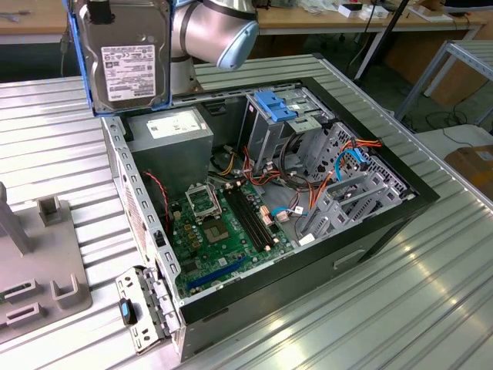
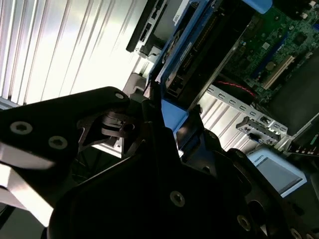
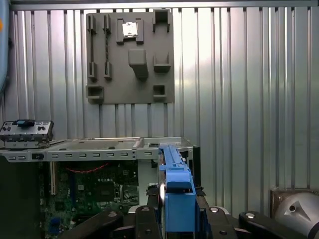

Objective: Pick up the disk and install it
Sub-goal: 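Pick up the disk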

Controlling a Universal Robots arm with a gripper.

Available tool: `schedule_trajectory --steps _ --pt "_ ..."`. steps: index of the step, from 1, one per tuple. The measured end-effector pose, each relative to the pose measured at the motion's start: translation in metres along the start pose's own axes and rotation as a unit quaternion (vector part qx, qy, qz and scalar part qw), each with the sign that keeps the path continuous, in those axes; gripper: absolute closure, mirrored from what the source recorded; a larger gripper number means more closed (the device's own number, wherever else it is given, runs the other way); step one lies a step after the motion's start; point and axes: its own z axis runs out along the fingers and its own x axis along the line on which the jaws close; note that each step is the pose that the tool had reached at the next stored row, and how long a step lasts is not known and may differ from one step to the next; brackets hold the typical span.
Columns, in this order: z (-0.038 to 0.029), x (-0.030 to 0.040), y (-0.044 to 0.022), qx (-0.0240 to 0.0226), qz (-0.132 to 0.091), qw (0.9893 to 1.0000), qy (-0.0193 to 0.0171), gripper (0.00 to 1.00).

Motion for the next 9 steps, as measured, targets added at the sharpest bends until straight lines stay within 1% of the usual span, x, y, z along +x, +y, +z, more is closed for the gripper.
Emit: schedule_trajectory --steps 1,2,3,4,5,6,7,8,9 --pt "0.0 -0.0002 -0.0063 0.0 0.0 1.0 0.0 0.64" --pt "0.0 -0.0003 -0.0107 -0.0001 0.0 1.0 0.0001 0.64" --pt "0.0001 -0.0005 -0.0199 -0.0001 0.0 1.0 0.0 0.64" --pt "0.0001 -0.0007 -0.0275 -0.0001 0.0 1.0 0.0001 0.64" --pt "0.0003 -0.001 -0.04 -0.0001 0.0 1.0 0.0001 0.64" --pt "0.0003 -0.0012 -0.0471 -0.0001 0.0 1.0 0.0001 0.64" --pt "0.0004 -0.0014 -0.0557 0.0 0.0 1.0 0.0 0.64" --pt "0.0005 -0.0017 -0.0667 -0.0001 0.0 1.0 0.0 0.64" --pt "0.0004 -0.0018 -0.0714 -0.0002 0.0 1.0 0.0002 0.64"
